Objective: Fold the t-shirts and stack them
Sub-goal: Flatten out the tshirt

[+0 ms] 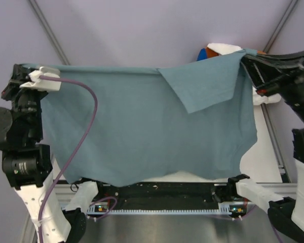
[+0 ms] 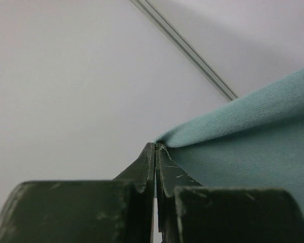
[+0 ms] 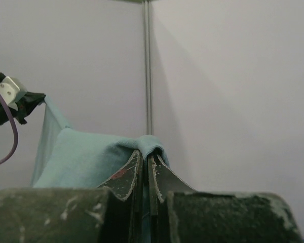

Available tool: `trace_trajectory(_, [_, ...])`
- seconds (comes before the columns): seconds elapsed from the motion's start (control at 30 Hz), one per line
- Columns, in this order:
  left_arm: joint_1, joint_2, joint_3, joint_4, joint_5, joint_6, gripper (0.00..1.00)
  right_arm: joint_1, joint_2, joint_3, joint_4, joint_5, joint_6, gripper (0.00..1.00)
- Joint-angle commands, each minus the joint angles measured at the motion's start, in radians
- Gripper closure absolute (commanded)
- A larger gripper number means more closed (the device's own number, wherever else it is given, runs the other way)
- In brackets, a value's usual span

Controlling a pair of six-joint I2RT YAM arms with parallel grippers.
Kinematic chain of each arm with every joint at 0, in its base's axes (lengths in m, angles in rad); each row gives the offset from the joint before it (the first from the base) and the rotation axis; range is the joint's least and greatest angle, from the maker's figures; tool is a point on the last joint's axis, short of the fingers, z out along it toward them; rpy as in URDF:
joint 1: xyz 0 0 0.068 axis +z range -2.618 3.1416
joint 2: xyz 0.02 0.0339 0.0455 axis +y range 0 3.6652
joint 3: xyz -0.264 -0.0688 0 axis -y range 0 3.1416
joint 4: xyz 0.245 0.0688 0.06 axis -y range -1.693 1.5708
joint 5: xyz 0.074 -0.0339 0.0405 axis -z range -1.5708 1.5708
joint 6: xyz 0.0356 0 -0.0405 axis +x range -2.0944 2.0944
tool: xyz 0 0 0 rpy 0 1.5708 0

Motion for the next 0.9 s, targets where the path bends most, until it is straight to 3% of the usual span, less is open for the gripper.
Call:
trace_trajectory(0.0, [0.010, 0.056, -0.172, 0.024, -0.025, 0.003, 1.00, -0.012, 0.092, -0.187, 0.098, -0.008, 0.082, 1.00])
trace_trajectory(0.17, [0.010, 0.110, -0.451, 0.137, 0.045, -0.003, 1.00, -0.013, 0.245, -0.446, 0.260, 0.000, 0.131, 1.00])
trace_trajectory(0.33, [0.010, 0.320, -0.660, 0.369, 0.044, -0.006, 1.00, -0.010, 0.525, -0.466, 0.323, -0.014, 0.117, 1.00])
trace_trajectory(0.6, [0.012, 0.680, -0.561, 0.533, -0.033, -0.029, 1.00, -0.010, 0.819, -0.308, 0.215, 0.001, 0.088, 1.00])
trace_trajectory(0.87, [0.015, 0.737, -0.580, 0.538, -0.031, 0.033, 1.00, -0.010, 0.811, -0.362, 0.126, 0.012, 0.048, 1.00])
